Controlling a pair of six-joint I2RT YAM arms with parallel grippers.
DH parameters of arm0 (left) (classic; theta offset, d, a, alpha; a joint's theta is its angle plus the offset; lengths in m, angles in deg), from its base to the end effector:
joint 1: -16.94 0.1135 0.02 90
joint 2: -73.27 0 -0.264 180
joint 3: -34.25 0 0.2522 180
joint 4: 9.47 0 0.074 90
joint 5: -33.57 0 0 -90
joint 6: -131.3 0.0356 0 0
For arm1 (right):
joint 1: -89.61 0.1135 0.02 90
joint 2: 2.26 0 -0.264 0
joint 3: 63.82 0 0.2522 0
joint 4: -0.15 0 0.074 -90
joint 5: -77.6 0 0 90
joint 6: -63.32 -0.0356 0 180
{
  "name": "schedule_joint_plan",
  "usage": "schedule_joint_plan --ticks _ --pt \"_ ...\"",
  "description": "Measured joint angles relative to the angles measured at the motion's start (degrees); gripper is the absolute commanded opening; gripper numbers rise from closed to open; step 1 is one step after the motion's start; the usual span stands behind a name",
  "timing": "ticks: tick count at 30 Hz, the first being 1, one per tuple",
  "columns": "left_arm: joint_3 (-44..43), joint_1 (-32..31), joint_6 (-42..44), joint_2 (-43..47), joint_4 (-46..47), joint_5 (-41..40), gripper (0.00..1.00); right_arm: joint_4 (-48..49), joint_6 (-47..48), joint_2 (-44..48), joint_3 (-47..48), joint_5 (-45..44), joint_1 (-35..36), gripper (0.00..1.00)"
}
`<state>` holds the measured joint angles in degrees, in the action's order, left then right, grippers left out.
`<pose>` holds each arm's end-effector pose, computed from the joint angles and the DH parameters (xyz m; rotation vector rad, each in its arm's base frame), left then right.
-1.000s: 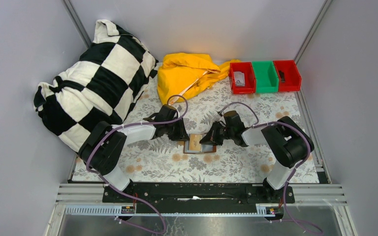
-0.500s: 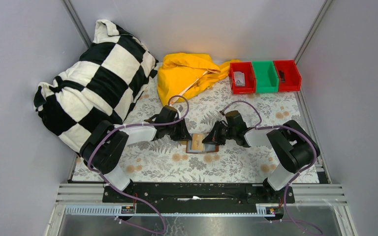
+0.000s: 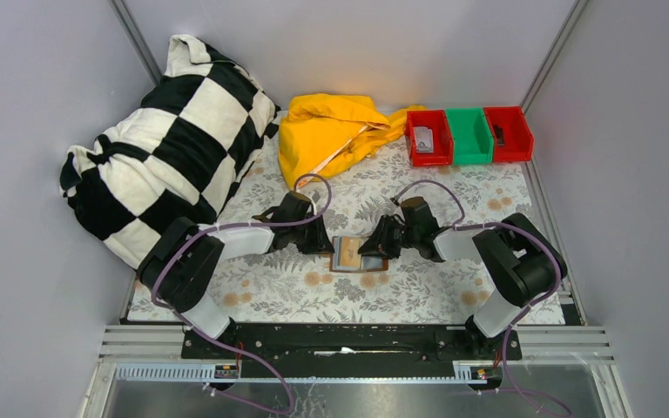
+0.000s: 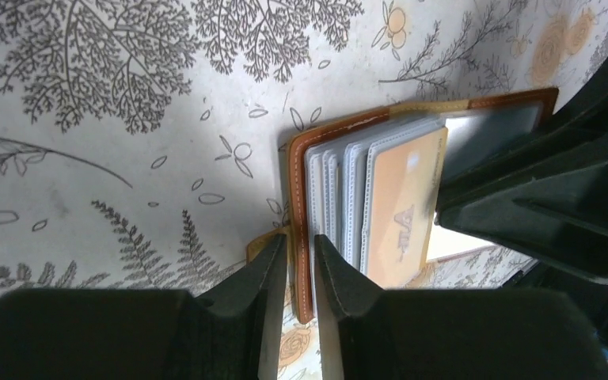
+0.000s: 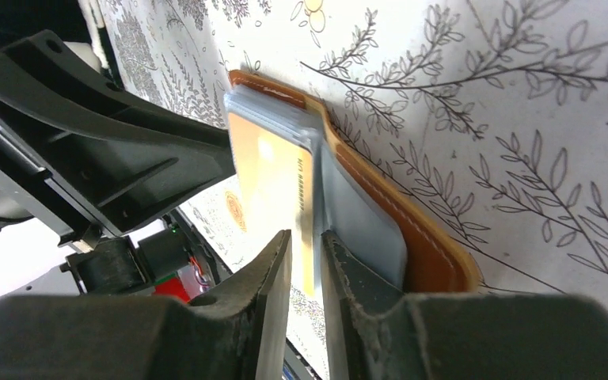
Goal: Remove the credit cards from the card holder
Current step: Remove the credit card from the card holder.
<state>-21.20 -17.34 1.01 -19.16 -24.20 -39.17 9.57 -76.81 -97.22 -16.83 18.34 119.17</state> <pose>0.2416 -0.1775 0.1408 0.0005 2.6544 -0.8775 0.2463 0.1606 0.1240 0.1192 2.4891 1.2840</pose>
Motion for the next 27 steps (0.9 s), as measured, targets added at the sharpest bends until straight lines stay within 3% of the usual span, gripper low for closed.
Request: schedule_joint_plan --ticks 13,27 --pt "3.45 -0.87 -0.11 8.44 -5.4 -0.63 0.35 8.24 -5.66 -0.94 -3.3 3.48 -0.76 0.28" --pt "-1.11 -2.97 -0.09 5.44 -6.25 -1.73 0.36 8.41 -5.64 -1.09 -3.3 3.41 -1.09 0.28"
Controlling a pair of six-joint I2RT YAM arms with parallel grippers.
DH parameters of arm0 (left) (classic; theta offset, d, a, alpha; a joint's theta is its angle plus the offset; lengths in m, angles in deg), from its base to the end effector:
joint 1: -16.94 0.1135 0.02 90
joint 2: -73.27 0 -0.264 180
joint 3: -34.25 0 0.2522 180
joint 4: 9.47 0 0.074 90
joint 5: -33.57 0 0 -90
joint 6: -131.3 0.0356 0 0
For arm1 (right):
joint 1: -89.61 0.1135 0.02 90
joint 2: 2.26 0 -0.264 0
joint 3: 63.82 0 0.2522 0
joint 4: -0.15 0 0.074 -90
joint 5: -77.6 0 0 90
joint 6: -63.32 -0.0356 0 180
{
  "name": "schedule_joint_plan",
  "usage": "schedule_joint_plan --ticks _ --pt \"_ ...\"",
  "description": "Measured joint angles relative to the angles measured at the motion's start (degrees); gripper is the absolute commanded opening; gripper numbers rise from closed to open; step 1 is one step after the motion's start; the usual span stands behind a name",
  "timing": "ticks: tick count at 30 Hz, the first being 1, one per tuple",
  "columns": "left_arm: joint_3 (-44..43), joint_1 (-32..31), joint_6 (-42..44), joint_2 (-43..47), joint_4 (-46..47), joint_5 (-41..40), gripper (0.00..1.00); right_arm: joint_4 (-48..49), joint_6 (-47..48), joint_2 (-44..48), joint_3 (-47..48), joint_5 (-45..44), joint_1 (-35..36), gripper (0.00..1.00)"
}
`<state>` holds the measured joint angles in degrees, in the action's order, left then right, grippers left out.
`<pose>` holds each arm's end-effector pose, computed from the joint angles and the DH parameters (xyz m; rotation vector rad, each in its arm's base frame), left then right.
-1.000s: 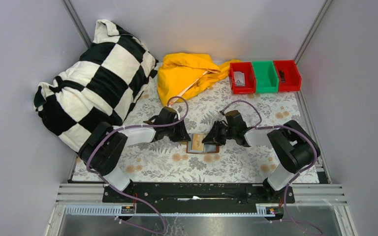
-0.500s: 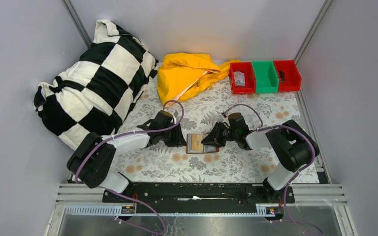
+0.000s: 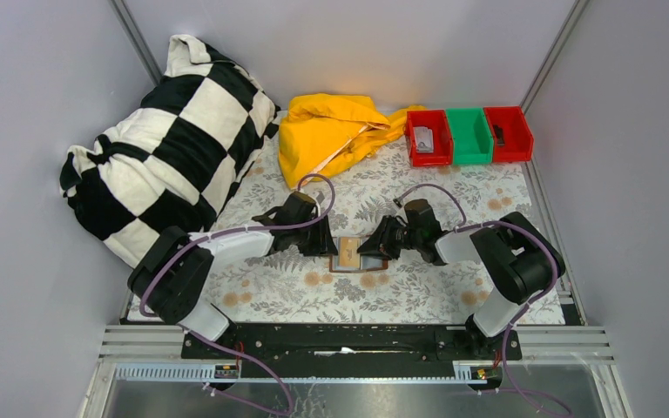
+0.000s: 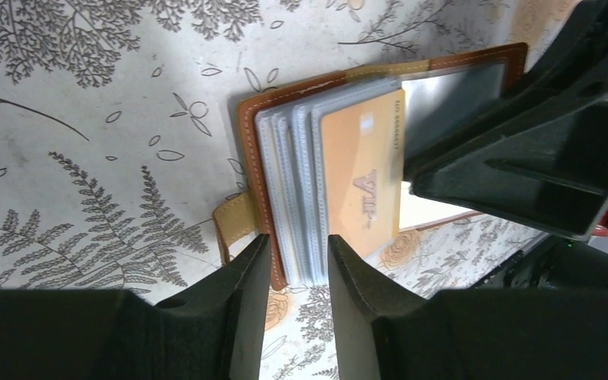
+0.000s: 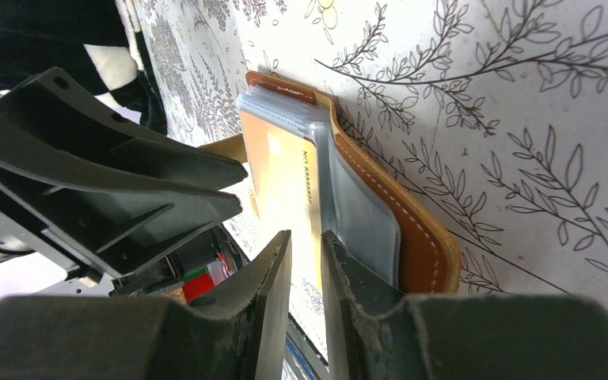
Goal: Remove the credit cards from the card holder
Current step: Remove the credit card from the card holder.
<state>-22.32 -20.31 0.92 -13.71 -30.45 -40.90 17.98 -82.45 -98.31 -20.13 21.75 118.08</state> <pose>0.2260 -0.1838 0.1648 0.0541 2.6517 -0.8632 0.2428 0.1544 0.1177 0.1915 2.4470 1.4066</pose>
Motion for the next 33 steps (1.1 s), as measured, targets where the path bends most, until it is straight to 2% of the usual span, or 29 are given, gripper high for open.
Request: schedule_joint_plan --ticks 13,21,26,31,33 --pt "-0.87 -0.79 0.04 -3.63 -0.15 -1.27 0.35 0.5 -0.09 -1.55 0.66 0.04 -0.42 0.29" --pt "-1.09 -0.87 0.04 -3.89 -0.2 -1.29 0.35 2.82 -1.25 -3.5 0.63 1.18 -0.48 0.27" --pt "-1.22 -0.9 0.09 -3.96 -0.33 -1.4 0.34 3.63 -1.88 -3.69 0.35 1.4 -0.7 0.2" --pt "-1.73 -0.98 0.55 -3.69 -1.33 -2.32 0.35 3.87 -2.14 -3.69 0.15 1.38 -0.9 0.02" --pt "-1.84 -0.98 1.01 -2.95 -2.29 -3.04 0.36 4.28 -2.25 -3.69 0.15 1.55 -0.9 0.0"
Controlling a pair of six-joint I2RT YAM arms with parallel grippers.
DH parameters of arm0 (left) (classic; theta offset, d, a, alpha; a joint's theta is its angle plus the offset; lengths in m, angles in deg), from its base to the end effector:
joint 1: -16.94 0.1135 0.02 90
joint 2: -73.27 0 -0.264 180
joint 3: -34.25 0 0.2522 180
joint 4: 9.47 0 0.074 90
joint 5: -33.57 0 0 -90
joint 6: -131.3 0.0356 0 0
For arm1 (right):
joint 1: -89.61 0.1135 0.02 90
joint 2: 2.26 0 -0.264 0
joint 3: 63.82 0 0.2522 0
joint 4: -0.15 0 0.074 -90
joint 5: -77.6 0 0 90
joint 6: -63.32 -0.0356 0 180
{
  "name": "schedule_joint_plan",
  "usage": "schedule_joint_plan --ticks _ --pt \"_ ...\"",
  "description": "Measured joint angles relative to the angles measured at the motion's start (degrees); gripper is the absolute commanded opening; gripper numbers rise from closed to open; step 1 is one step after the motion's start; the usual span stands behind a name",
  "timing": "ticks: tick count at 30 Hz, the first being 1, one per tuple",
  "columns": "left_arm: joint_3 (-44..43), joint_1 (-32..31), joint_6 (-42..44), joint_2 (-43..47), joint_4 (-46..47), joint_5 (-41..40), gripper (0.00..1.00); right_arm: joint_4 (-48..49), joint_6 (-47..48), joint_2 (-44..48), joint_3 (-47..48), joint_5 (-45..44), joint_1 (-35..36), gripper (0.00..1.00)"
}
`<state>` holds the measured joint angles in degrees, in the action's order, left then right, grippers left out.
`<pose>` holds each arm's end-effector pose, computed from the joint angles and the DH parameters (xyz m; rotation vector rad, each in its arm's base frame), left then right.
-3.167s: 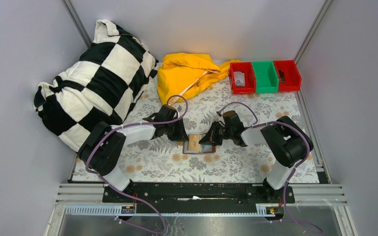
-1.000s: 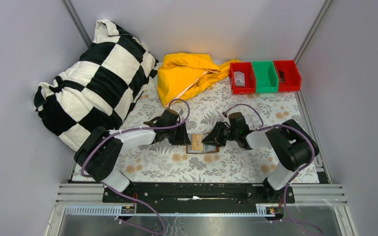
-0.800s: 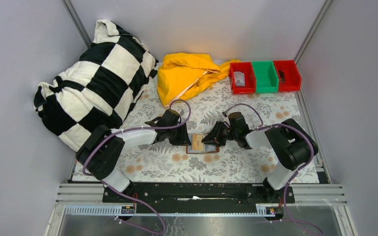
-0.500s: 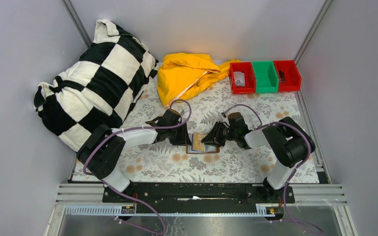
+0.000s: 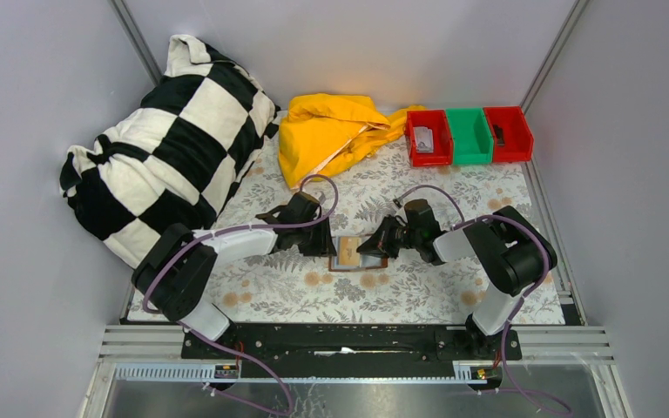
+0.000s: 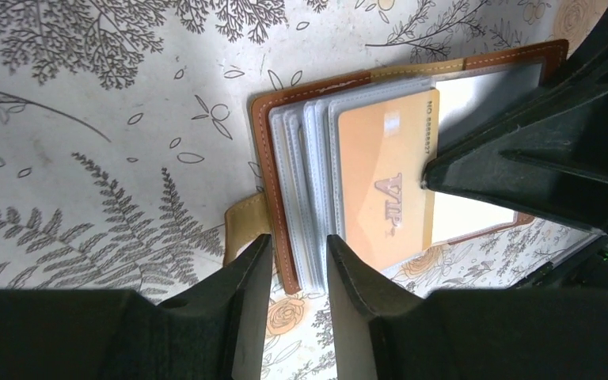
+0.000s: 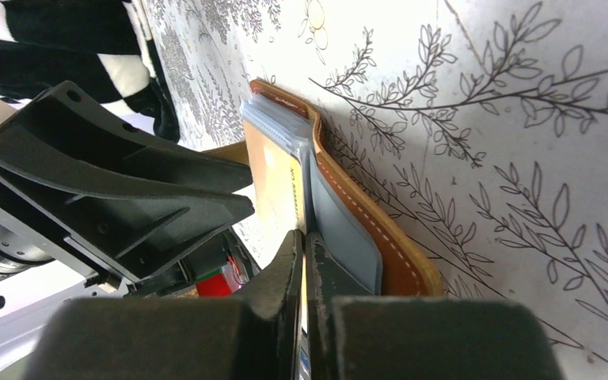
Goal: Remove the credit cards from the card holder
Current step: Remove the credit card from the card holder.
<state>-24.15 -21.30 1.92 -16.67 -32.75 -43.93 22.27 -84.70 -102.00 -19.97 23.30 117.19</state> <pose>0.2288 -0.1901 0.1567 0.0667 2.6946 -0.7651 0.2489 0.1534 0.1077 0.2334 2.4426 1.4492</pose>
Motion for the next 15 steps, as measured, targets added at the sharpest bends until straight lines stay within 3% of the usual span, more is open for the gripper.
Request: schedule_joint_plan --ticks 7,15 --pt "-0.24 0.0 0.33 3.39 -1.22 -0.72 0.37 0.87 -0.09 0.0 0.0 0.09 0.0 0.0" --pt "-1.01 -0.04 0.33 1.05 1.14 -0.31 0.35 0.87 0.07 0.0 0.0 0.48 0.0 0.0"
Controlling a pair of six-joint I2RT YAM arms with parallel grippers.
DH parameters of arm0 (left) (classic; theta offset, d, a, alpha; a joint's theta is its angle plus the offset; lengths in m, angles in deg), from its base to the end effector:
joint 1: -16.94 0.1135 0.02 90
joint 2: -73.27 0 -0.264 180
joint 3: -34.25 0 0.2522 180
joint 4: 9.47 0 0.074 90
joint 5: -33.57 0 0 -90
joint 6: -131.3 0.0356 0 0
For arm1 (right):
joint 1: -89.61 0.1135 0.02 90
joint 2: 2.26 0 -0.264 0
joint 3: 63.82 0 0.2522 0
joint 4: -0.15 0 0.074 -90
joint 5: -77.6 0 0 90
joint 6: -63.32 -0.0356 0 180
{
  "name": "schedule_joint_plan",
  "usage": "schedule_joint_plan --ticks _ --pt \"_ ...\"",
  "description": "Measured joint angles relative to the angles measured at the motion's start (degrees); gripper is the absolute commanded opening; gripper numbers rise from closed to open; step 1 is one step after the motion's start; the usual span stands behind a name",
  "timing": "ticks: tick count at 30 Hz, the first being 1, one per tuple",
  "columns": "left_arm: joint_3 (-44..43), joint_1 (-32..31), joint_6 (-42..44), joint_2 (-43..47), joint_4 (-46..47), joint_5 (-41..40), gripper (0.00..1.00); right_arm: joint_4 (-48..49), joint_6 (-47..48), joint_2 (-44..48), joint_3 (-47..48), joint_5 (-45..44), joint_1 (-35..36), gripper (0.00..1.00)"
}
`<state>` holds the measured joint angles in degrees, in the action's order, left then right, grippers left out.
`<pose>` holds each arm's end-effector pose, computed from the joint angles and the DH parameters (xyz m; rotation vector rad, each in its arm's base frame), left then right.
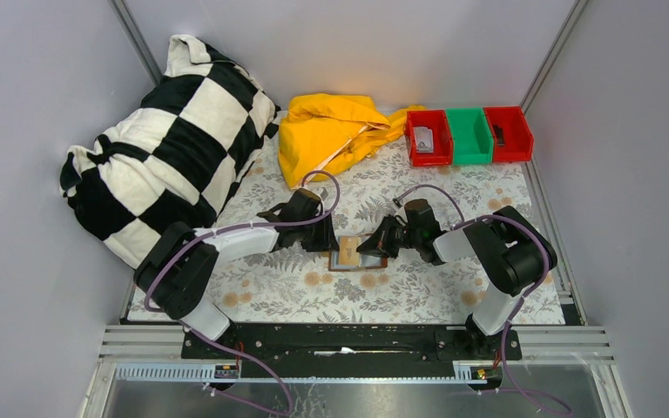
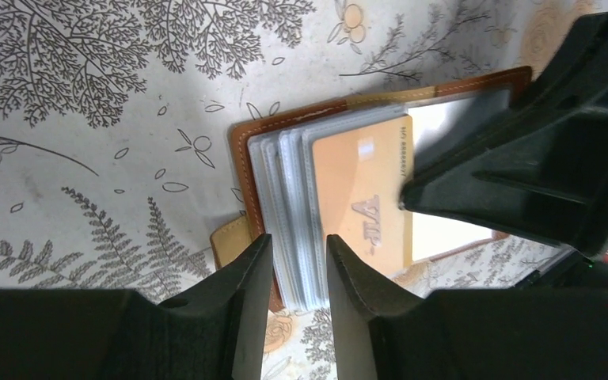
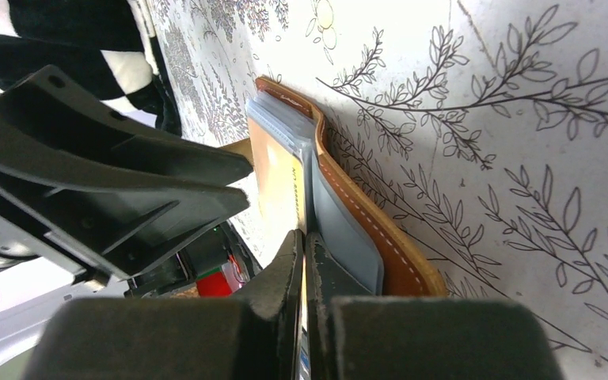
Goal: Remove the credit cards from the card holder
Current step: Remove the credit card from the card holder.
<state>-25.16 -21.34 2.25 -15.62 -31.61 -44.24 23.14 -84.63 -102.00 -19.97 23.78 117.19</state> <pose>0.2324 -0.1930 0.1681 0.0802 2.6362 -0.7929 0.2494 0.1540 0.1091 0.2171 2.4291 1.4629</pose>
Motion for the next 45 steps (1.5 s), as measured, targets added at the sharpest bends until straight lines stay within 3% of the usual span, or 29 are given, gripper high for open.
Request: schedule_joint_plan --ticks 11,25,31,37,45 --pt "-4.04 -0.2 -0.02 -5.88 -0.61 -0.44 0.34 -1.33 1.33 0.26 0.0 0.33 -0.66 0.0" --pt "-4.17 -0.31 0.2 -6.99 -1.55 -1.14 0.34 -8.04 5.97 4.66 -0.68 1.4 -3.74 0.0" --pt "-4.17 -0.46 0.2 -6.99 -1.49 -1.03 0.34 -13.51 9.77 5.57 1.05 1.29 -3.76 0.24" --pt "-4.13 -0.48 0.22 -6.97 -1.42 -0.98 0.34 -15.98 10.97 7.02 1.22 0.83 -4.17 0.28" --pt "-3.96 -0.48 0.24 -6.86 -1.22 -0.94 0.34 -11.32 7.63 6.73 0.33 1.86 -4.33 0.29"
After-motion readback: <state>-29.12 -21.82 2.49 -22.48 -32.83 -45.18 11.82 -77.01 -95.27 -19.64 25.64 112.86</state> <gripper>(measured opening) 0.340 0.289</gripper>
